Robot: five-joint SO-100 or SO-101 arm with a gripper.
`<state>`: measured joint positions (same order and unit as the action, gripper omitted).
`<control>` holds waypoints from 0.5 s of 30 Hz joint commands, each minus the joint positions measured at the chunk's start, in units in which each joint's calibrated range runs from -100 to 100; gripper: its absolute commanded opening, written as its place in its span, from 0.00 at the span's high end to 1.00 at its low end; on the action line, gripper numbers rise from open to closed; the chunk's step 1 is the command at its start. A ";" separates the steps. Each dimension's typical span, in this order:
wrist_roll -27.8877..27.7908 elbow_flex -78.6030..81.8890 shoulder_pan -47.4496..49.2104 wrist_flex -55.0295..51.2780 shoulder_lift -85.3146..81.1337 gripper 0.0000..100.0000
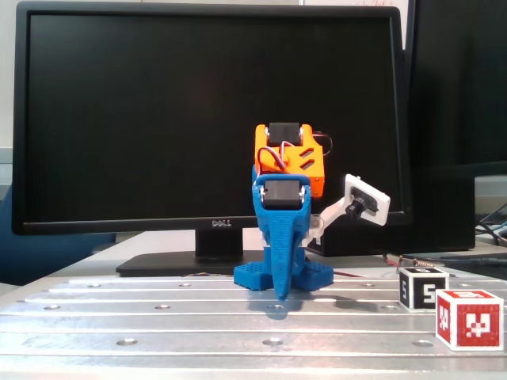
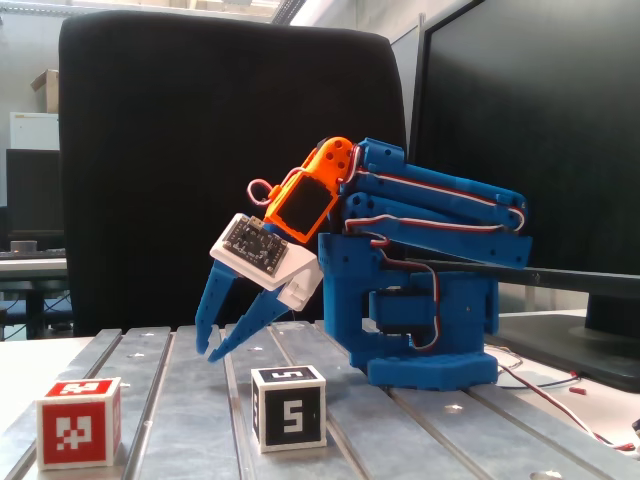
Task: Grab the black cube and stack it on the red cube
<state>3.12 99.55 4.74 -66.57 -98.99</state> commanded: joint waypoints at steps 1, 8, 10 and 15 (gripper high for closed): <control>0.30 0.00 -0.05 -0.34 -0.35 0.98; 0.30 0.00 0.09 -0.34 -0.35 0.98; 0.24 0.00 0.09 -0.34 -0.35 0.98; 0.09 0.00 0.32 -0.34 -0.35 0.98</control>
<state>3.33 99.55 4.74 -66.74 -98.99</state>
